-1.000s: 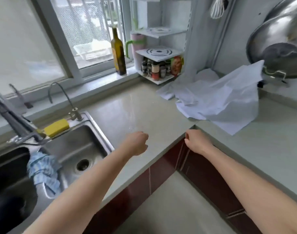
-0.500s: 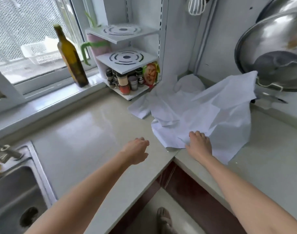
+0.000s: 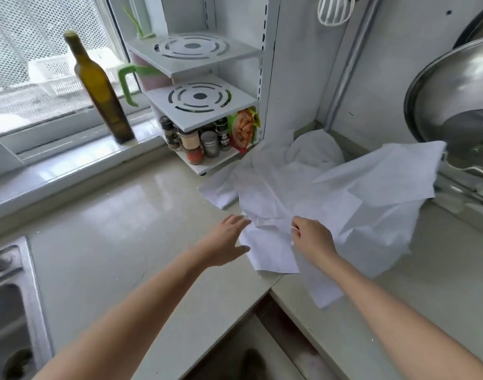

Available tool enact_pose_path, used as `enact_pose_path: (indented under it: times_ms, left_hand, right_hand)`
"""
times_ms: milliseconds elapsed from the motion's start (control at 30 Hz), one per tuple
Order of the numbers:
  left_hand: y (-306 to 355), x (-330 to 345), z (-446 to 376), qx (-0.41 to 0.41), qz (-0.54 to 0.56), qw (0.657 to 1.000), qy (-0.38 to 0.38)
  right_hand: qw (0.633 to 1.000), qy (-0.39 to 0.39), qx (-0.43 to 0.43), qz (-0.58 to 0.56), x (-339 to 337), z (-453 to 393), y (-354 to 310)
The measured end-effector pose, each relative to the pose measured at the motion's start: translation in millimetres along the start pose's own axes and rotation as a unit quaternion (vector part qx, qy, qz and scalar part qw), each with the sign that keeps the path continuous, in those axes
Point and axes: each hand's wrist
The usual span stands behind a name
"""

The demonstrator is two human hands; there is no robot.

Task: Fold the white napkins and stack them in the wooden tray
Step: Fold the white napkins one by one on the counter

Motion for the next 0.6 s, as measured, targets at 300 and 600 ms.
enact_pose_path:
  times_ms: [300, 600]
  left_hand:
    - [-8, -81, 4, 0.119, 0.102, 0.969, 0.192]
    - [-76, -125, 97, -0.049, 0.19, 0.935, 0.294]
  right_hand:
    - [0.92, -0.064, -0.147, -0.358, -104, 9, -100]
    - [0.94, -0.067, -0.132, -0.308, -75, -15, -222]
Point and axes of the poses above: each hand's wrist, its own z-axis away from the middle knuckle, its own x-axis out of the palm, y = z × x, and after that the axes turned 9 degrees about -z, right-handed
